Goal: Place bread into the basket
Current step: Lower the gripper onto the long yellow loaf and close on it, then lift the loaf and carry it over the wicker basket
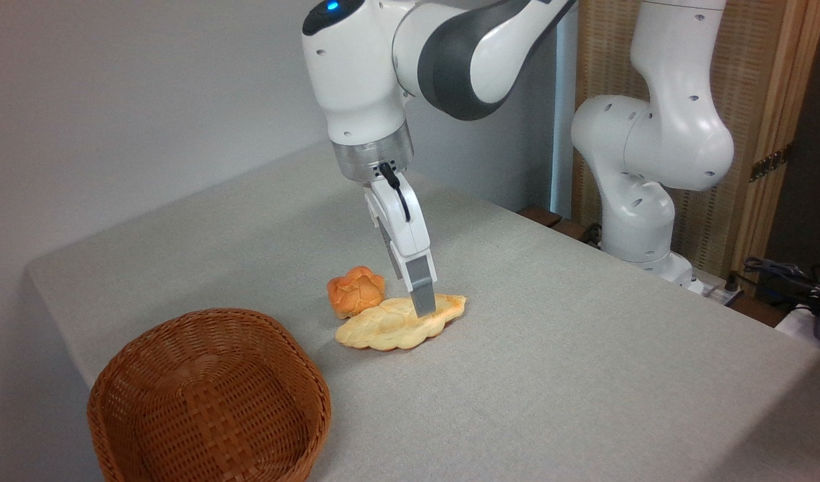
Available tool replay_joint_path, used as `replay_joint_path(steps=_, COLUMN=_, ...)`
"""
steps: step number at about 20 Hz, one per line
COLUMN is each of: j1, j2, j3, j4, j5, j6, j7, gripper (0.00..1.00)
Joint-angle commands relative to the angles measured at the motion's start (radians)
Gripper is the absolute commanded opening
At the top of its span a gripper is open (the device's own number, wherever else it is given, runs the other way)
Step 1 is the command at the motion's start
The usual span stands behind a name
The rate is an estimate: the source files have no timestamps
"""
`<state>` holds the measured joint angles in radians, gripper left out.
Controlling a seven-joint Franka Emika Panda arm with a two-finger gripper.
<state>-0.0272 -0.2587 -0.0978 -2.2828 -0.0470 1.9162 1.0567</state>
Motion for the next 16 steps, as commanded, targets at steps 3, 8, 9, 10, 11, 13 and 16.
replay_joint_path(steps=3, j1=-0.011, j2=0.001, j3=0.009, j4=-0.069, j5=0.056, j6=0.106, j7=0.034, gripper=1.0)
replay_joint_path(steps=8, j1=-0.025, j2=0.03, j3=0.009, j4=-0.101, j5=0.076, j6=0.176, j7=0.028, gripper=0.86)
replay_joint_path(steps=9, j1=-0.026, j2=0.03, j3=0.009, j4=-0.101, j5=0.076, j6=0.179, j7=0.028, gripper=0.76)
replay_joint_path(steps=10, j1=-0.026, j2=0.03, j3=0.009, j4=-0.101, j5=0.076, j6=0.179, j7=0.028, gripper=0.61)
replay_joint_path(steps=11, j1=-0.026, j2=0.03, j3=0.007, j4=-0.1, j5=0.075, j6=0.179, j7=0.028, gripper=0.49)
replay_joint_path(steps=13, j1=-0.026, j2=0.032, j3=0.007, j4=-0.1, j5=0.075, j6=0.179, j7=0.028, gripper=0.41)
replay_joint_path(steps=16, j1=-0.028, j2=0.038, j3=0.007, j4=-0.1, j5=0.075, j6=0.179, j7=0.028, gripper=0.41)
